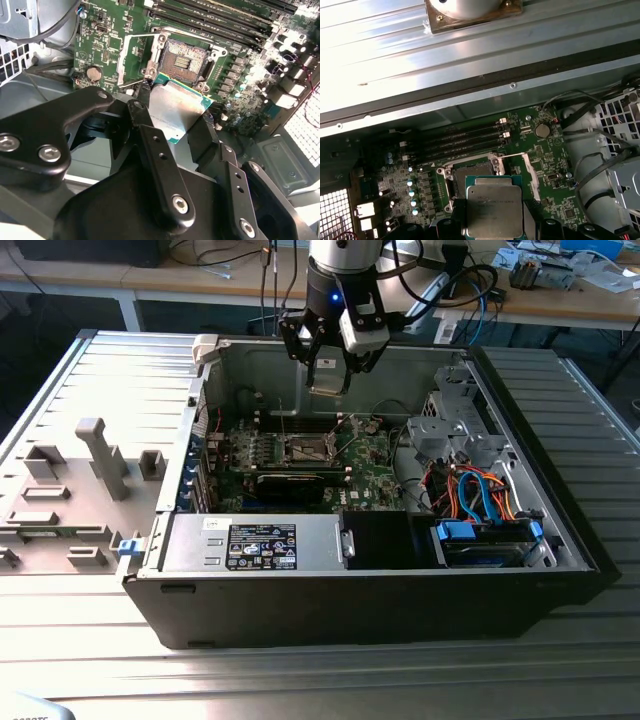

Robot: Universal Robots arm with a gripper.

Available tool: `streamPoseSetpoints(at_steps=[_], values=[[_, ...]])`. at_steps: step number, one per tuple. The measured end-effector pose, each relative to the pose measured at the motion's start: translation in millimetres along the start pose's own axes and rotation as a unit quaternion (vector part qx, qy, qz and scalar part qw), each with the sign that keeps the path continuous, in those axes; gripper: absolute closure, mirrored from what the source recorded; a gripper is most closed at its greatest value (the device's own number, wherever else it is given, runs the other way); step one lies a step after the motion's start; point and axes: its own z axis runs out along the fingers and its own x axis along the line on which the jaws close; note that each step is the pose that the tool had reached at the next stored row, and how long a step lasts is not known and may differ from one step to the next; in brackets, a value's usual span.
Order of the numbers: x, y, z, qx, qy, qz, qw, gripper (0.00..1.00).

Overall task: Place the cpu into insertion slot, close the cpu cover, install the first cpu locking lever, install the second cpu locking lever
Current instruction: 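Place the cpu into insertion slot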

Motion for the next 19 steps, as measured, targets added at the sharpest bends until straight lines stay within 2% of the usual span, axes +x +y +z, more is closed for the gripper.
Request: streamPoseSetpoints(at_steps=[19], values=[[0.0,0.0,0.1,-0.0004,-0.0019,0.021,0.99977,0.46]])
